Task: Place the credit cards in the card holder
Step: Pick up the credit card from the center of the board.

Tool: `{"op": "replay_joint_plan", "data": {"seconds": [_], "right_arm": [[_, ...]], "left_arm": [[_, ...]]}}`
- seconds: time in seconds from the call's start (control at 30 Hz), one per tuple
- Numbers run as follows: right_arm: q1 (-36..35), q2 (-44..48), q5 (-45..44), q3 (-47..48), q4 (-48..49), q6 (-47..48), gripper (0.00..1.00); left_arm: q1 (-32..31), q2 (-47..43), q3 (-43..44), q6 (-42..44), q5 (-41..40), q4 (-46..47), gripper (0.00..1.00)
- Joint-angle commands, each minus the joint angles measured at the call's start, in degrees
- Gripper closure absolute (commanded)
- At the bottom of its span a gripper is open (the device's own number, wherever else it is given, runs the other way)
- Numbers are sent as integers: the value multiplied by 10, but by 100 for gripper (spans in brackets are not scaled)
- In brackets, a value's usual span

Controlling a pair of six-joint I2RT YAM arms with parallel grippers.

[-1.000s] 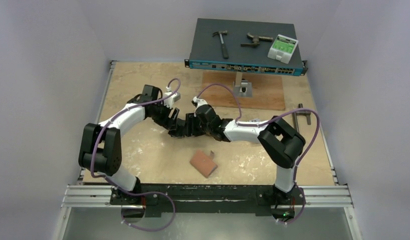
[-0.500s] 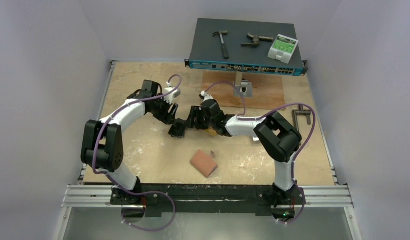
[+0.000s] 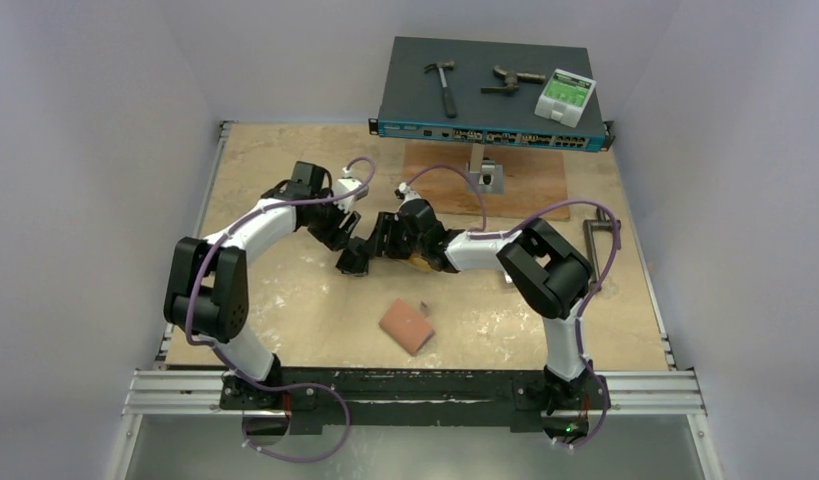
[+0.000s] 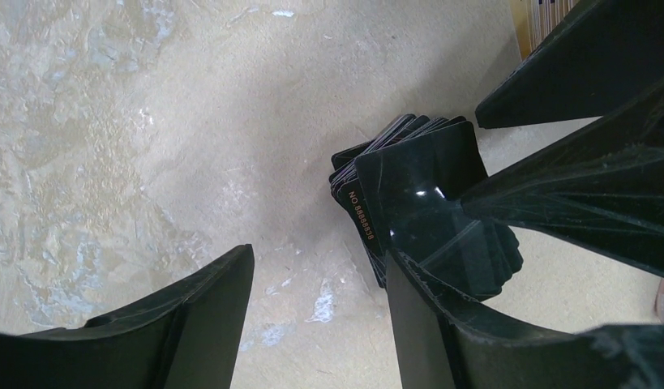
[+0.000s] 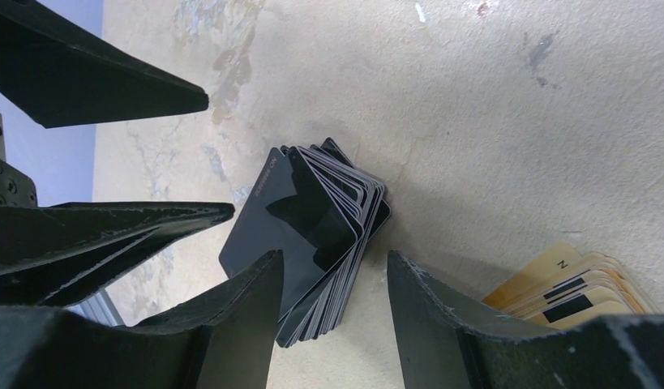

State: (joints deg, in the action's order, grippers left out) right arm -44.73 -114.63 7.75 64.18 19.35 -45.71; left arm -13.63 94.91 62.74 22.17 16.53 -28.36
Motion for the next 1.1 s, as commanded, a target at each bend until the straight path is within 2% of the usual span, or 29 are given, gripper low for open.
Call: {"op": "replay_joint_plan", "data": {"seconds": [0.0,0.53,1.07], "right_arm": [[0,-3,15,16,28,-12,50],[-1,-24,36,14,46,-34,52],[0,-31,47,20,45,-40,53]], "left_arm": [[-11,2,3,17,-11,22,40],[-44,6,-23,48,-83,58,44],[-80,-4,-38,57,-93,60,47]]}}
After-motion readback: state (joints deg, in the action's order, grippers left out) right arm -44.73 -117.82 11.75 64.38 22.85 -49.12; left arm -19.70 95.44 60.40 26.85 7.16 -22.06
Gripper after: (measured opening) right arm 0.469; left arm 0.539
